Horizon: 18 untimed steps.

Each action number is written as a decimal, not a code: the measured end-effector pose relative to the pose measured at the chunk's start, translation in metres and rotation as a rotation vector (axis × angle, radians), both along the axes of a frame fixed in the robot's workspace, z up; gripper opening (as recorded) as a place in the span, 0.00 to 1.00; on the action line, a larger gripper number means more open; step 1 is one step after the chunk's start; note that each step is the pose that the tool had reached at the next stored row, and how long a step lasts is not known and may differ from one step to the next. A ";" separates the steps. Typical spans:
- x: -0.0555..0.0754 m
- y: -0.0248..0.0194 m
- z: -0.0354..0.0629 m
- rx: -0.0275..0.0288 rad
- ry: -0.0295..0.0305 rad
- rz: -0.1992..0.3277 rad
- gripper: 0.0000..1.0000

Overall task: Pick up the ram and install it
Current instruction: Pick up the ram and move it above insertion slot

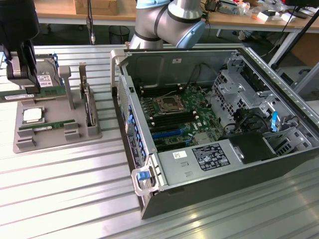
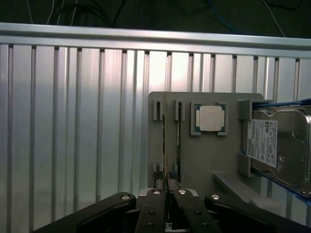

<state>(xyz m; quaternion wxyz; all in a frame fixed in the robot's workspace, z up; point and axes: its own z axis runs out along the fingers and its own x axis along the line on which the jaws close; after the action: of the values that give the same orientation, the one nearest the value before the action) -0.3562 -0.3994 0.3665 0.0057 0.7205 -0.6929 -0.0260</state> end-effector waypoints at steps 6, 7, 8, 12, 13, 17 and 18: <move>0.000 0.0000 0.0048 0.0001 -0.0001 0.000 0.12; 0.000 0.0000 0.0052 0.0001 0.0000 0.000 0.12; 0.000 0.0000 0.0055 0.0001 -0.0001 0.000 0.12; 0.000 0.0000 0.0078 -0.0001 0.0001 0.000 0.12; 0.000 0.0000 0.0087 0.0000 0.0001 0.000 0.12; 0.000 0.0000 0.0149 0.0001 -0.0001 0.000 0.12; 0.000 0.0000 0.0164 0.0001 -0.0001 0.000 0.12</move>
<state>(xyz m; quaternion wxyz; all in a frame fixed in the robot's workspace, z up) -0.3561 -0.3994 0.3829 0.0056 0.7205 -0.6929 -0.0260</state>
